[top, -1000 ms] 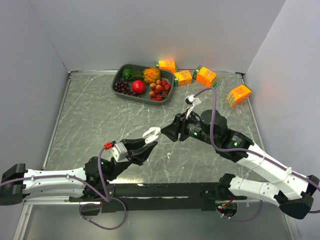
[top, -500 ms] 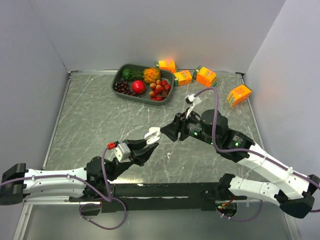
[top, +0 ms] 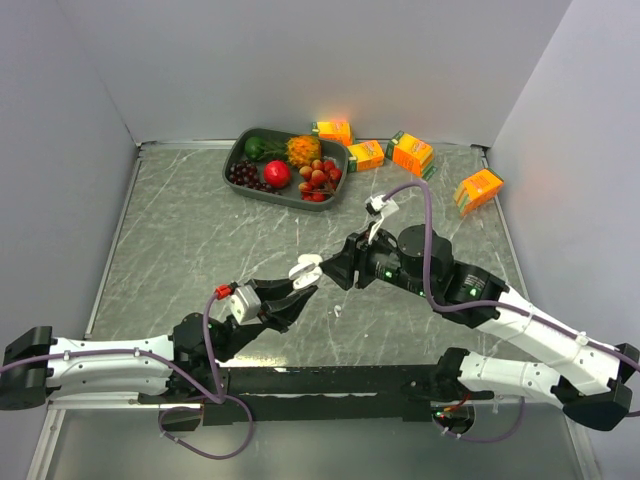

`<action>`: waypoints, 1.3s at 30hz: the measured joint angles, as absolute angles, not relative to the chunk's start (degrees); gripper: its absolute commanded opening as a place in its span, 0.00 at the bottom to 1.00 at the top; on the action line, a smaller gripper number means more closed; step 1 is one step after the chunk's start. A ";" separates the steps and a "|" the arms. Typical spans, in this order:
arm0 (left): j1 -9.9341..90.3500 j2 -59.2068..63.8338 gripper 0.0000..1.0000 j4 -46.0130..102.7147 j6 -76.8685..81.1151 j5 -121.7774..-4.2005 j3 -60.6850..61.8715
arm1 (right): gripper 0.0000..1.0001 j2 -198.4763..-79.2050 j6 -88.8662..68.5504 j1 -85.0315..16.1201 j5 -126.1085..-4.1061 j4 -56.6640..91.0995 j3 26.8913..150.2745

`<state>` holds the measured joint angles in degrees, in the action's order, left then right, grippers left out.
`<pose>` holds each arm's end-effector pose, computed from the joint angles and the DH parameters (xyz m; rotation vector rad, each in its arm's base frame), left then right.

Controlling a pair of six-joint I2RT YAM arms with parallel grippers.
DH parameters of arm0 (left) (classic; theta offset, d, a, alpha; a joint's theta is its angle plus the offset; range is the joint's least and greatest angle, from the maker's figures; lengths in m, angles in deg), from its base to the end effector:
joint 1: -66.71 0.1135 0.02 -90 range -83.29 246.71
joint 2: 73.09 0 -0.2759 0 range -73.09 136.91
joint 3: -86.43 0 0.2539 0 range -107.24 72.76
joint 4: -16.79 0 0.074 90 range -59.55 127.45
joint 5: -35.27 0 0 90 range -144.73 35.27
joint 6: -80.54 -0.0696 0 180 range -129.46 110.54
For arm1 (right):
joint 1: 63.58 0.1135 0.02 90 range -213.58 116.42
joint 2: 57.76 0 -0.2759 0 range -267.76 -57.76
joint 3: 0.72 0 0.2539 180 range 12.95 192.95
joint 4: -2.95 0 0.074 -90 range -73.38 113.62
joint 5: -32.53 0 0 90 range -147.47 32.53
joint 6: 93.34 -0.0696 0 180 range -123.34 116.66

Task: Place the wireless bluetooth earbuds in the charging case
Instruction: Adjust the earbud with the charging case.

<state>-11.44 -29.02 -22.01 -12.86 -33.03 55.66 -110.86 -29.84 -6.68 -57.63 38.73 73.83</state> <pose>0.0650 -0.1846 0.3067 0.4899 1.1066 -0.9377 0.1253 0.1926 0.3914 -0.5124 1.8778 1.0077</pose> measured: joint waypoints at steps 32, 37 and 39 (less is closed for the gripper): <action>-11.51 -30.53 0.01 -20.70 -11.57 -32.34 56.91 | 0.55 -110.18 -29.19 -0.71 -49.61 43.28 76.72; -11.49 -30.59 0.01 -20.64 -11.57 -32.16 56.97 | 0.56 -110.64 -29.21 -0.71 -49.30 43.32 76.72; -11.49 -30.77 0.01 -20.64 -11.57 -32.16 57.01 | 0.56 -110.58 -29.21 -0.71 -49.04 43.36 76.72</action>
<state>-11.49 -30.77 -20.64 -11.57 -32.16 57.01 -110.58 -29.21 -0.71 -49.04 43.36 76.72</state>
